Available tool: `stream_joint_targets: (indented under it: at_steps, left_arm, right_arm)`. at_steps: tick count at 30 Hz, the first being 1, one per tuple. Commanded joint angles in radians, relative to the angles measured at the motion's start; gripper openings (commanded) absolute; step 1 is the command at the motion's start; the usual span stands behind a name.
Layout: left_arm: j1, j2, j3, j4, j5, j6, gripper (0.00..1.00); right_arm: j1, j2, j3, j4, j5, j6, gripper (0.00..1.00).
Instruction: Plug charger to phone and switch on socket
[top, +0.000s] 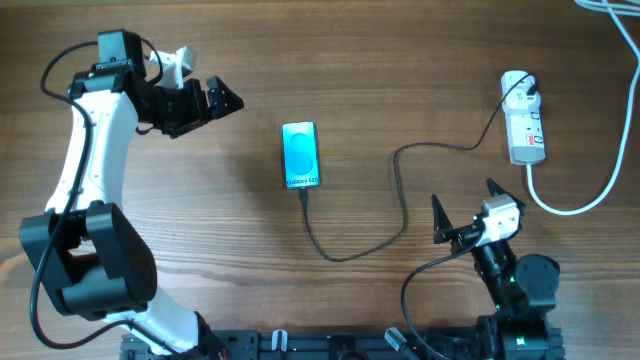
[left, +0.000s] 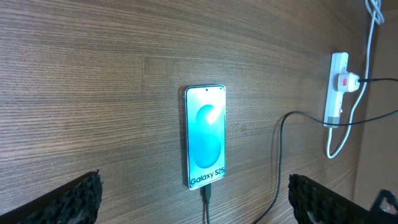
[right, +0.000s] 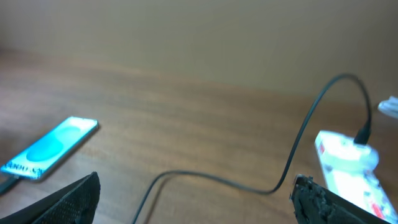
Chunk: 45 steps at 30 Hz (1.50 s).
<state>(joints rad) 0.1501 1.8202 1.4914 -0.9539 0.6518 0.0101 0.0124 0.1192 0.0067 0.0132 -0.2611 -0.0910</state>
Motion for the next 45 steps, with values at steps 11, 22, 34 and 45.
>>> stream_joint_targets:
  at_steps: [11,22,34,45]
  left_arm:
    - [0.003,-0.008,-0.001,-0.001,0.000,0.005,1.00]
    - [0.003,-0.008,-0.001,0.000,0.000,0.005,1.00]
    - [0.003,-0.008,-0.001,-0.001,0.001,0.005,1.00]
    - [0.003,-0.008,-0.001,-0.001,0.000,0.005,1.00]
  right_arm:
    - [0.046,-0.116,-0.002,0.000,0.047,-0.016,1.00]
    - [0.046,-0.116,-0.002,0.002,0.047,-0.014,1.00]
    - [0.046,-0.116,-0.002,0.002,0.047,-0.014,1.00]
    - [0.046,-0.116,-0.002,0.002,0.047,-0.014,1.00]
